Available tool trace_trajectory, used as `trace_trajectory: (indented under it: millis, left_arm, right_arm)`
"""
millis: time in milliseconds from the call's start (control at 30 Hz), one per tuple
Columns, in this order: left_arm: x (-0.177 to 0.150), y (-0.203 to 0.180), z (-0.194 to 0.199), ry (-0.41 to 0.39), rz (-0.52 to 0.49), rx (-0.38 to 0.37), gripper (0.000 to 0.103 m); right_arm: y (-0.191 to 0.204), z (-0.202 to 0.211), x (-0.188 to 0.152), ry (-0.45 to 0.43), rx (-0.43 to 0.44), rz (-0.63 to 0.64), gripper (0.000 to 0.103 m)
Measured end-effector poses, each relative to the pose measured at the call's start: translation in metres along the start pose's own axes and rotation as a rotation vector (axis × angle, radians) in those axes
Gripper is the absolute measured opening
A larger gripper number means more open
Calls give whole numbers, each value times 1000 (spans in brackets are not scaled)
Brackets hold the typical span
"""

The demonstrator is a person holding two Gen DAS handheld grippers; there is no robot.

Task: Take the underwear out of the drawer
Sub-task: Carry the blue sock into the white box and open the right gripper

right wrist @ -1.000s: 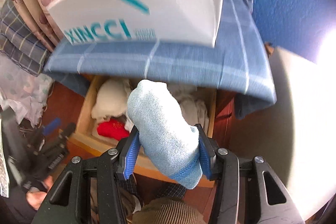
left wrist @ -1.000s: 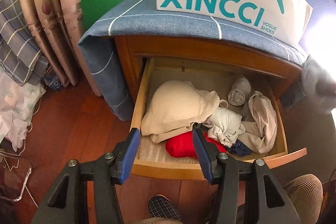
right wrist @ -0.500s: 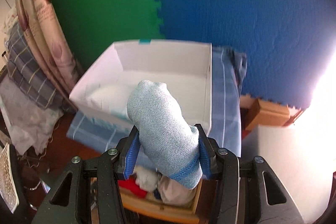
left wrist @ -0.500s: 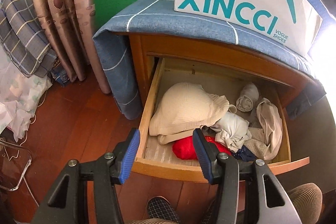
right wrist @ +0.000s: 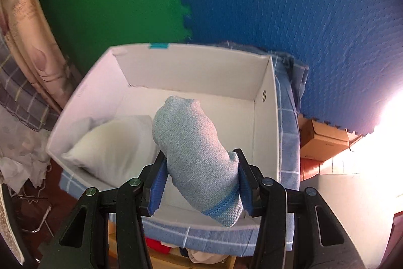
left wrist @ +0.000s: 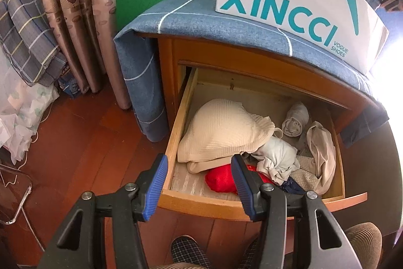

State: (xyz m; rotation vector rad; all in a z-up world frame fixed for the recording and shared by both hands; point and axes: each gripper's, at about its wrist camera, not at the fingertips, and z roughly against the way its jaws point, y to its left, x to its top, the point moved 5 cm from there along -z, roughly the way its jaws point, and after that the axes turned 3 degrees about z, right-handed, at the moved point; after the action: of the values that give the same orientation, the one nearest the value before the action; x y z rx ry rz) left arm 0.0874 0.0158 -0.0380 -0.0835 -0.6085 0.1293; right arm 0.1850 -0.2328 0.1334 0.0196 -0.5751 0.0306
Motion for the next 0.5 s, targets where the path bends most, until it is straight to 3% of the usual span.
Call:
trace_trajectory:
  millis: [267,500]
  left_arm:
    - [1,3,-2,3,30,-24,53]
    - [1,0,-4,6,23,-25,53]
  right_arm:
    - [-8,-41,-5,77,-26,-6,50]
    - [-1,-48,-2,79,-87,56,55]
